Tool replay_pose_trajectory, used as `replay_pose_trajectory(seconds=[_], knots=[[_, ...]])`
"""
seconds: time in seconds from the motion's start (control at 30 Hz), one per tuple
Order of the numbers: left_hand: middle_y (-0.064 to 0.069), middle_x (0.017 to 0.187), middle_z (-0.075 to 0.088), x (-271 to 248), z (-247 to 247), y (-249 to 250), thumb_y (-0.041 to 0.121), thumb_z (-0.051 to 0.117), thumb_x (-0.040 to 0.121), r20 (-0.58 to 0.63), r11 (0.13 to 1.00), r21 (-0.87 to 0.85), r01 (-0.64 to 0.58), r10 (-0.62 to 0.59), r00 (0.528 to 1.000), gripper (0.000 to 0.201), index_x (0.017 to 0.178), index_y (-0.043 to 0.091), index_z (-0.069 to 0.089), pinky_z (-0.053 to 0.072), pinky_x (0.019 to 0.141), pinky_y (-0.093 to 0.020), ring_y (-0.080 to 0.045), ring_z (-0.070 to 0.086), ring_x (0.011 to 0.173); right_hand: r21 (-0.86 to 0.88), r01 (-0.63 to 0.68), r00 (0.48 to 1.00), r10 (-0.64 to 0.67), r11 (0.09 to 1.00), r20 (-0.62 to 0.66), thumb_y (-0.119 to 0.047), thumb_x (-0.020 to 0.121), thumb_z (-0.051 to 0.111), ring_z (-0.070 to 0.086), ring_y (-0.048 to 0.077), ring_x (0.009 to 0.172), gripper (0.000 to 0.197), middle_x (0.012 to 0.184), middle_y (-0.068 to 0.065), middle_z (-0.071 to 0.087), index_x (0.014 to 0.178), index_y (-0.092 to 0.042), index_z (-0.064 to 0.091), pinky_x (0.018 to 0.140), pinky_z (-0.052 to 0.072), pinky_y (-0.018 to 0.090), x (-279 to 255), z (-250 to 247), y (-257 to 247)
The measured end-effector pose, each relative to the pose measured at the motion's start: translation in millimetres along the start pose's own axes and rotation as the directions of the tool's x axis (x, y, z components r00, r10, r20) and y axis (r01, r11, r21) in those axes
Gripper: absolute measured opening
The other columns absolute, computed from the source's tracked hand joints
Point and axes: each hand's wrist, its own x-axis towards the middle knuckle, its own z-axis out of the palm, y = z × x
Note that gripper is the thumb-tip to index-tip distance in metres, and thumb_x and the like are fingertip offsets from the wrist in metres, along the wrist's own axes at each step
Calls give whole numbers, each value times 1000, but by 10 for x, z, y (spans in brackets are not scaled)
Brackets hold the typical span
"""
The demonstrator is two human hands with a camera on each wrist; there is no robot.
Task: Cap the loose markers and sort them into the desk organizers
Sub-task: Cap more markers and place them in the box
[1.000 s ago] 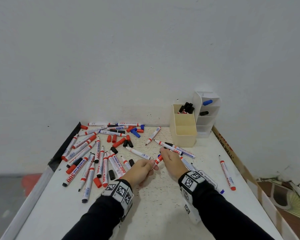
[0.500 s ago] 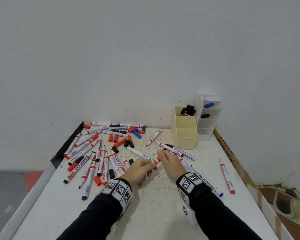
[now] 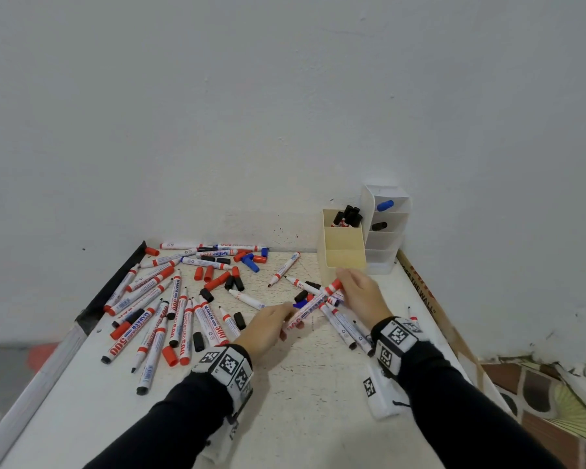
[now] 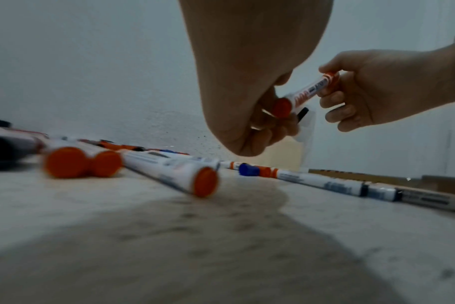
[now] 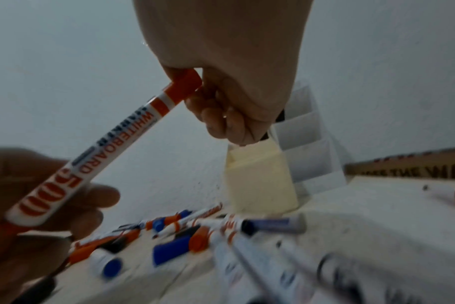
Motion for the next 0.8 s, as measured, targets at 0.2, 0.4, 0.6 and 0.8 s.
replay_pose_trajectory(seconds=[0.2,0.4,0.6,0.8], knots=[[-10,105,61,216,513,213,23,34,100,68,934,337,-120,103,992,36,112,4,62,40,79,-28,-17,53,91,15,117,972,-112,993,-205,-23,95,44,52,12,59,19,72,1,58,89,-10,56,56,42,20,130,-603,-195],[-3,128,52,412,738,211,33,39,93,226,609,768,-199,33,974,38,122,15,56,41,97,-41,-24,41,118,-86,240,921,-255,967,-296,-19,93,51,66,18,81,8,92,4,66,96,-26,49,76,54,28,343,-794,-204],[-6,125,44,486,626,152,37,44,89,206,425,889,-169,-42,978,38,123,20,50,47,89,-42,-27,44,116,-256,318,867,-390,913,-311,-13,93,51,60,15,84,15,94,3,63,107,-11,54,75,47,13,627,-631,-301],[-7,134,40,414,546,146,40,45,92,201,453,879,-147,-74,977,36,127,30,44,42,96,-44,-28,42,121,-359,268,908,-359,894,-216,-9,93,49,60,18,88,20,96,6,63,111,-6,56,81,45,23,947,-408,-280]])
